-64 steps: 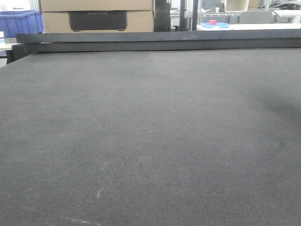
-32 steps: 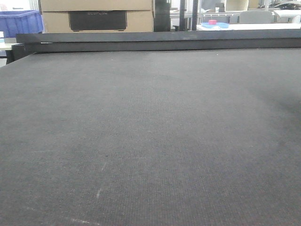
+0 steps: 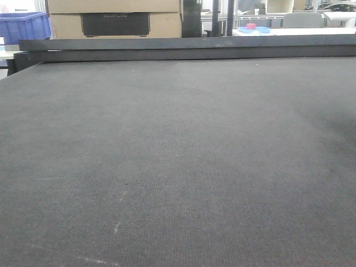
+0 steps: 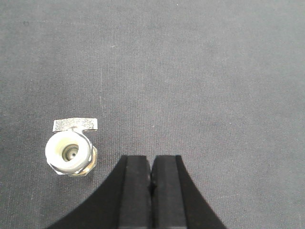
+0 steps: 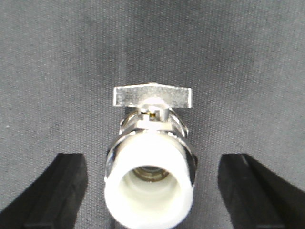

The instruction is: Place valve from conveyor to right shelf box

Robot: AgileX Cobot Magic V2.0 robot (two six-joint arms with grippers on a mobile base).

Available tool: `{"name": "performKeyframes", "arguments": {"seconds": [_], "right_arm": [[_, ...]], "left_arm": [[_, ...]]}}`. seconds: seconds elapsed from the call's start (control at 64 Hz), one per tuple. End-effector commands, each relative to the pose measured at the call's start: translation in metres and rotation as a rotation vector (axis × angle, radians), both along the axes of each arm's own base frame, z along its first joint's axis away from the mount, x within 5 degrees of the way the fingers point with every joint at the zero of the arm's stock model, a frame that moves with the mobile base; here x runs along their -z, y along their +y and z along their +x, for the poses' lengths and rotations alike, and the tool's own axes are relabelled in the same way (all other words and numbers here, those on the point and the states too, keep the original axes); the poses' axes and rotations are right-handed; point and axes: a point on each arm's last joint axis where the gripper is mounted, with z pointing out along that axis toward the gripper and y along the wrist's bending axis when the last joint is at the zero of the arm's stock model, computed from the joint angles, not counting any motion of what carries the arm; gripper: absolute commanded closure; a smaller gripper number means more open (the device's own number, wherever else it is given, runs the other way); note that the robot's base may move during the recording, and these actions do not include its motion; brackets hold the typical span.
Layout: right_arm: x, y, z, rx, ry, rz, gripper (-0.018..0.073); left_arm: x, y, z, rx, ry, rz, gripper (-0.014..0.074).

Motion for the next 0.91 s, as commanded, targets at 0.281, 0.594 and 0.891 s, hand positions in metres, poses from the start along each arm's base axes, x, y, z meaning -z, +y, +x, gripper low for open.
{"name": "performKeyframes", "arguments": {"seconds": [0.281, 0.594, 0.891], "right_arm": [[0.023, -0.003, -0.002, 0.000, 0.009, -0.019, 0.0099], [0.024, -0.003, 0.002, 0.005, -0.036, -0.020, 0.0099], [0.024, -0.003, 0.002, 0.005, -0.036, -0.020, 0.0099]], "left_arm": [[-0.003, 0.000, 0.001, -0.010, -0.018, -0.017, 0.0708], [-0.003, 0.000, 0.002, -0.011, -0.024, -0.018, 0.0708], [-0.003, 0.000, 0.002, -0.011, -0.024, -0.018, 0.0708]]}}
